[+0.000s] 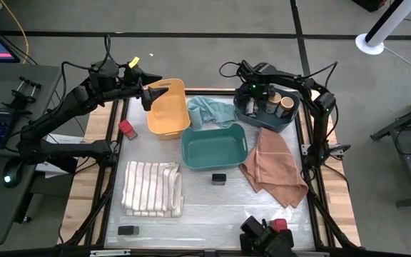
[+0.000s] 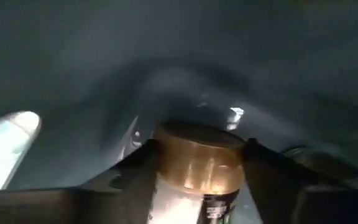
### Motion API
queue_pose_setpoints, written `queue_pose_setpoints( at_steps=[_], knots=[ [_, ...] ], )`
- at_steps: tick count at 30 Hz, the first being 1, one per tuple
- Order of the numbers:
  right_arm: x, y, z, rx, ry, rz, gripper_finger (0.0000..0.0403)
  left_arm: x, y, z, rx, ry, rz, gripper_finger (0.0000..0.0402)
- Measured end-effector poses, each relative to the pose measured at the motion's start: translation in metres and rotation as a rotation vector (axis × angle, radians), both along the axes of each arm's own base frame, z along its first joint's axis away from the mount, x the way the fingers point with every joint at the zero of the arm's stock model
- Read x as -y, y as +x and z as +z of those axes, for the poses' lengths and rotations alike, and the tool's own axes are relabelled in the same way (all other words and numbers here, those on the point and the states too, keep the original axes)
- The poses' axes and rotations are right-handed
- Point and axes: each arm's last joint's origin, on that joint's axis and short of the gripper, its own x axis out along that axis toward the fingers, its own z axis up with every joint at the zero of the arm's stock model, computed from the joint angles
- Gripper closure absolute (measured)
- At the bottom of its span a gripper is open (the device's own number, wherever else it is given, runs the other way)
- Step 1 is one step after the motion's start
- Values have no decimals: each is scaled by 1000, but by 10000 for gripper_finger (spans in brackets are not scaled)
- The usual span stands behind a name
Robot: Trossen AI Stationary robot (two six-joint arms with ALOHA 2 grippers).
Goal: Sort spices by type
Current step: Put the gold seasoning bottle into the blue bin
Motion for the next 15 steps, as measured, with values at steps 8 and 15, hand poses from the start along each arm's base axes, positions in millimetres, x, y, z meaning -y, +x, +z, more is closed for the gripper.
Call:
queue_pose_setpoints(
  at_steps=[8,15],
  knots=[
    [-2,-2,9,-17,-32,56,343,0,0,0,0,0,0,112],
    [-10,-11,44,44,-89,98,383,0,0,0,0,1,0,112]
  ],
)
